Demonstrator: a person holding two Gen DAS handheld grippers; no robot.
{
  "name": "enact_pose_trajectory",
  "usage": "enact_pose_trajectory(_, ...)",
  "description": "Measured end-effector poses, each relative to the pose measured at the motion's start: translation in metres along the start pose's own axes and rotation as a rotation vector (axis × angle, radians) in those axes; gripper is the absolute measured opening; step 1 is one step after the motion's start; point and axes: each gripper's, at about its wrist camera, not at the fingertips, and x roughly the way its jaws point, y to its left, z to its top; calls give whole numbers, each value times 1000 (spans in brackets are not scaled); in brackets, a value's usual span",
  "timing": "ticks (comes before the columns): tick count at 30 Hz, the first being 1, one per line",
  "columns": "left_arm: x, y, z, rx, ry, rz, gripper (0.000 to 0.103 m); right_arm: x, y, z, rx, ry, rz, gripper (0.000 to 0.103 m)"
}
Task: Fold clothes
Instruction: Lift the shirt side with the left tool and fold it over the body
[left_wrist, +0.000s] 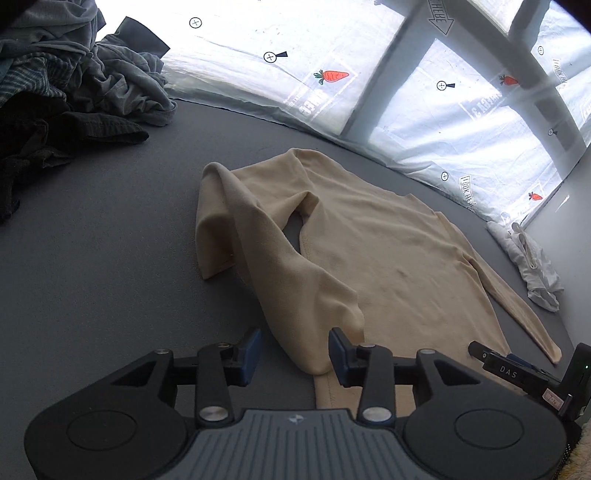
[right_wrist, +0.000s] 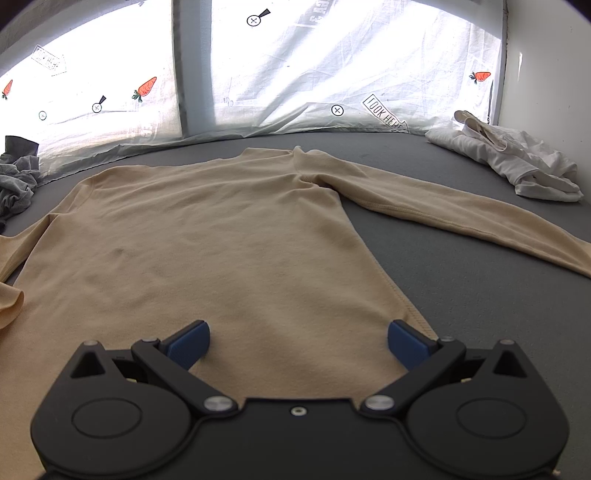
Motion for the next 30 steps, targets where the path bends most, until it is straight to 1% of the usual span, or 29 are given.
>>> enact_pose_trajectory(2, 2, 7, 0, -20, 22, 43, 43, 4, 0, 13, 14, 74, 7, 103)
enact_pose_trajectory(3, 3, 10, -1, -30, 33, 62, 43, 5, -1, 20, 40, 108, 16, 100)
enact_pose_trajectory(4, 3, 13, -1, -42, 39, 71, 44, 3, -3, 24, 87, 114, 45, 96)
enact_pose_trajectory(5, 4, 16, -1, -53, 44, 79, 44, 1, -6, 27, 144, 110, 91, 85)
enact_pose_trajectory(6, 5, 18, -1, -63, 47, 91, 44, -1, -8, 31, 201, 106, 137, 81)
enact_pose_trajectory(7, 7, 21, -1, -75, 54, 107, 45, -3, -8, 34, 246, 103, 183, 80)
enact_pose_trajectory(8, 8, 23, 0, -87, 62, 121, 45, -5, -5, 37, 271, 102, 228, 76)
enact_pose_trajectory(9, 10, 26, 0, -102, 70, 130, 45, -5, 0, 39, 290, 105, 275, 67)
enact_pose_trajectory(10, 12, 29, -1, -116, 79, 139, 46, -5, 5, 40, 301, 116, 323, 61)
enact_pose_trajectory(11, 13, 32, -1, -130, 86, 146, 46, -3, 12, 40, 320, 135, 377, 48)
enact_pose_trajectory(12, 13, 35, -1, -144, 84, 137, 46, 1, 20, 39, 350, 160, 442, 39)
enact_pose_trajectory(13, 12, 37, -1, -158, 81, 128, 47, 4, 27, 38, 378, 185, 504, 33)
enact_pose_trajectory(14, 12, 40, -1, -172, 78, 118, 47, 9, 35, 34, 413, 217, 574, 18)
enact_pose_trajectory(15, 12, 42, -1, -186, 75, 109, 48, 14, 44, 31, 451, 255, 639, 11)
enact_pose_trajectory(18, 10, 46, -2, -201, 72, 86, 50, 26, 67, 22, 522, 341, 740, 11)
enact_pose_trajectory(21, 10, 49, -2, -209, 69, 55, 56, 35, 89, 17, 542, 405, 798, 11)
enact_pose_trajectory(26, 10, 49, -4, -209, 63, 36, 57, 43, 114, 13, 486, 483, 813, 15)
enact_pose_trajectory(28, 10, 50, -4, -211, 62, 27, 60, 43, 120, 13, 469, 497, 827, 18)
enact_pose_trajectory(30, 11, 50, -3, -224, 61, 12, 64, 44, 124, 14, 445, 498, 826, 25)
